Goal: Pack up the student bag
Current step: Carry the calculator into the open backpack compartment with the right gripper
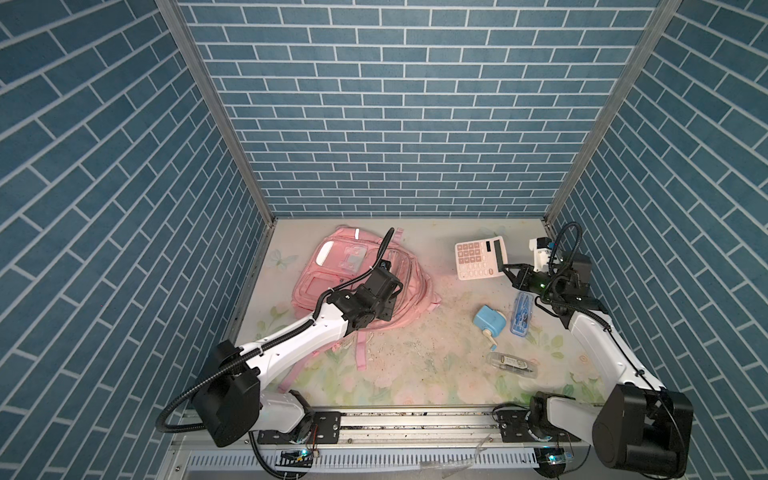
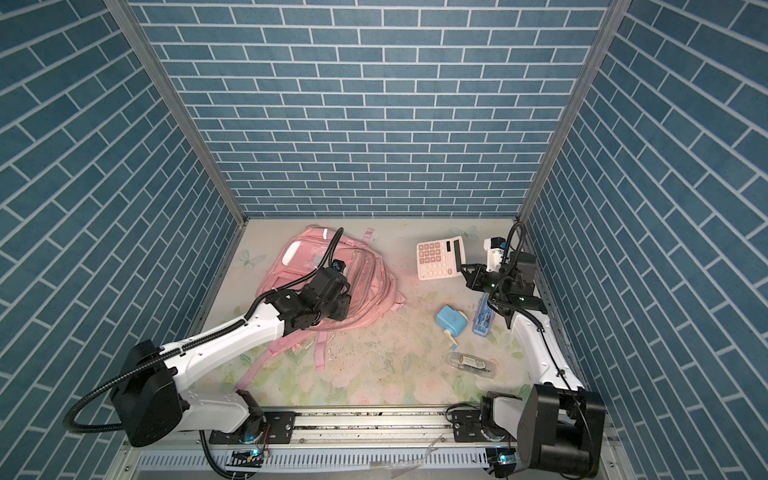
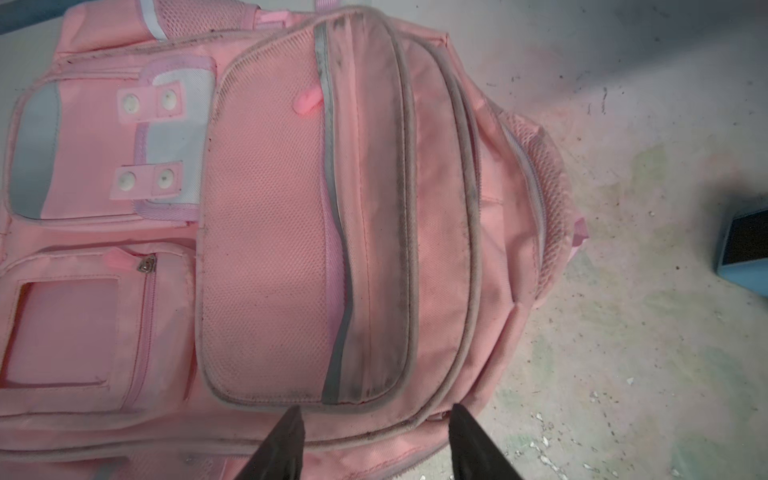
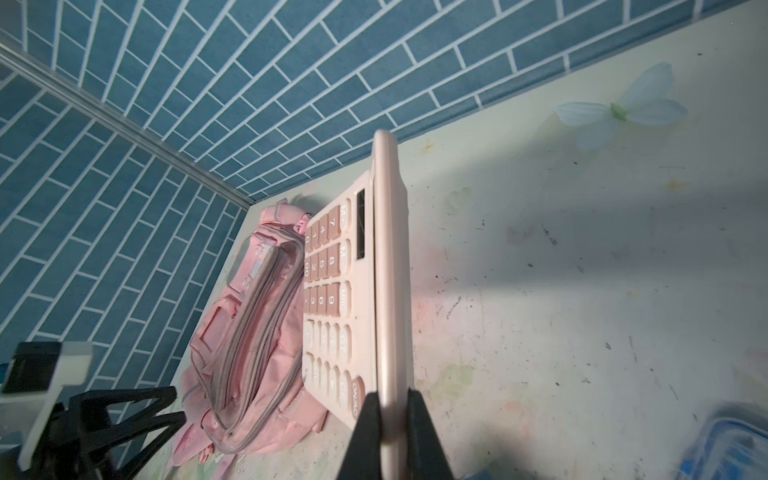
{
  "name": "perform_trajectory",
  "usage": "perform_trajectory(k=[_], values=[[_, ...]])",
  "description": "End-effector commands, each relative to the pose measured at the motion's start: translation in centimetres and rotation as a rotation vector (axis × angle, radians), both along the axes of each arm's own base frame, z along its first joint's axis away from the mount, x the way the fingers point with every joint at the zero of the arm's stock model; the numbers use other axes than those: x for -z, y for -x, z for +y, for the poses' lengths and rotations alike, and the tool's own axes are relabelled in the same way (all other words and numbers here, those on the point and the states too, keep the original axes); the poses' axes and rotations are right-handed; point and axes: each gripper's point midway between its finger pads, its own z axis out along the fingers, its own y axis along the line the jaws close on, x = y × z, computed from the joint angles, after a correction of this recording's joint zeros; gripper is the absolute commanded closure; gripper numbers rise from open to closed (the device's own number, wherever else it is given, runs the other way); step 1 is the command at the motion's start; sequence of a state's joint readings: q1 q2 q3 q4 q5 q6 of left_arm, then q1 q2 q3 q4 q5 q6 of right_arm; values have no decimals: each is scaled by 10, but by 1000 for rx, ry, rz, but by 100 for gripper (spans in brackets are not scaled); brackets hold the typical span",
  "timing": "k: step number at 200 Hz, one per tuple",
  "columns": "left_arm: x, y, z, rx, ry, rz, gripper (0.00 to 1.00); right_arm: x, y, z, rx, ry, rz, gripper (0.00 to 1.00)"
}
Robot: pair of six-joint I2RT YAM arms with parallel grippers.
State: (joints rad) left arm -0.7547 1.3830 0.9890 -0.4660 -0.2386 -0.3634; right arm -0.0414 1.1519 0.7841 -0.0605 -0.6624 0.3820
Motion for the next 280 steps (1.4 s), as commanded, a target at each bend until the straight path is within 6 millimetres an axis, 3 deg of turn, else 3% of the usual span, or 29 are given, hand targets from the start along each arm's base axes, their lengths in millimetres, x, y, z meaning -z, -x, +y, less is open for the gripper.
perform_trajectory(k=[1, 42, 67, 79, 90, 107, 119, 168, 194, 224, 280], values=[[-10, -9, -8, 10, 14, -28, 42, -17, 4, 10, 6, -29, -8, 100], [6, -27, -16, 2, -28, -39, 41, -15, 10, 26, -22, -35, 9, 100], [24, -37, -2, -77, -125, -24, 42, -14, 13, 32, -27, -39, 17, 100], [27, -41, 5, -116, -148, -11, 48, -13, 15, 35, -29, -43, 21, 100], [23, -44, 8, -138, -138, -17, 59, -13, 17, 38, -32, -42, 21, 100], [8, -49, 11, -163, -79, -53, 87, -13, 19, 44, -41, -47, 20, 100], [-8, -52, 12, -164, -35, -90, 100, -13, 20, 50, -51, -58, 24, 100], [-101, -53, 6, -143, 254, -258, 100, -12, 19, 90, -86, -120, 64, 100], [-135, -51, 7, -148, 351, -308, 100, -10, 15, 121, -111, -166, 85, 100], [-149, -47, 0, -132, 438, -309, 100, 3, 5, 159, -125, -217, 139, 100], [-157, -42, -6, -133, 545, -299, 100, 29, -21, 233, -137, -334, 216, 100]])
